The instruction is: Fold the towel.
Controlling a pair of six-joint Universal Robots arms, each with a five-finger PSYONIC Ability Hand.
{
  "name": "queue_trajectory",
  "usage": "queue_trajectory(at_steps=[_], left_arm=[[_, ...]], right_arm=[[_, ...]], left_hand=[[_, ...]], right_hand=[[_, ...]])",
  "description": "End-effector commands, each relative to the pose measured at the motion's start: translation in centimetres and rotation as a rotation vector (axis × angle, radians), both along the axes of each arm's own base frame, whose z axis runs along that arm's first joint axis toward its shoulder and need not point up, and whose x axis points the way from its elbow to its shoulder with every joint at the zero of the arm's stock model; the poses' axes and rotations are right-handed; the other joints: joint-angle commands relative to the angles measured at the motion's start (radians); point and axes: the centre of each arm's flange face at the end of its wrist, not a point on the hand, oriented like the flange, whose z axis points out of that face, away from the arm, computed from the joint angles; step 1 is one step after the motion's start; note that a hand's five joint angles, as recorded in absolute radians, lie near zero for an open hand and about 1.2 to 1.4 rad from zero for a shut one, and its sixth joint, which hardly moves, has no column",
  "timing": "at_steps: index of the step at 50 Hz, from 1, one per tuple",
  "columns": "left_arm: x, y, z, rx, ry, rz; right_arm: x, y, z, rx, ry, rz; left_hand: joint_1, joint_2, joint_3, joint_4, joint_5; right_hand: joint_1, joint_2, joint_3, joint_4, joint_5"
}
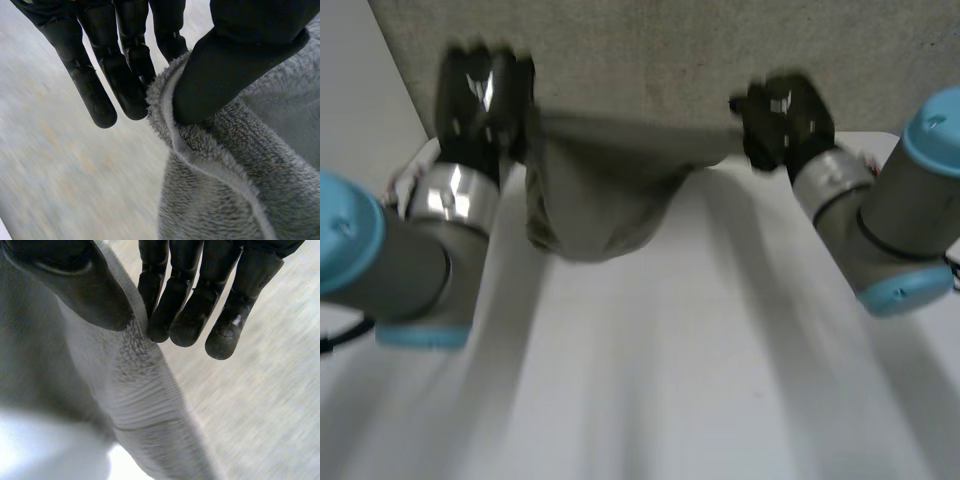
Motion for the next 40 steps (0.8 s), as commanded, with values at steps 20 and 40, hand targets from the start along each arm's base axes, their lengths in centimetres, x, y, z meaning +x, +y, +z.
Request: queue_trajectory(at_steps=[20, 40], left_arm=[[2.1, 4.7, -11.2, 0.327, -0.241, -0.042], [3.5, 3.7, -11.6, 0.348, -0.236, 0.008]], right_arm=[[-5.9, 4.8, -11.2, 0.339, 0.255, -0.014], [-6.4, 3.2, -12.1, 0.435, 0.046, -0.064]], left_hand=[[0.243, 0.180, 0.179, 0.178, 0.193], [0.243, 0.180, 0.179, 0.178, 0.193]], right_hand=[[0.034, 0.052, 0.059, 0.062, 0.056], [-0.769, -0.751, -0.744, -0.741, -0.748]])
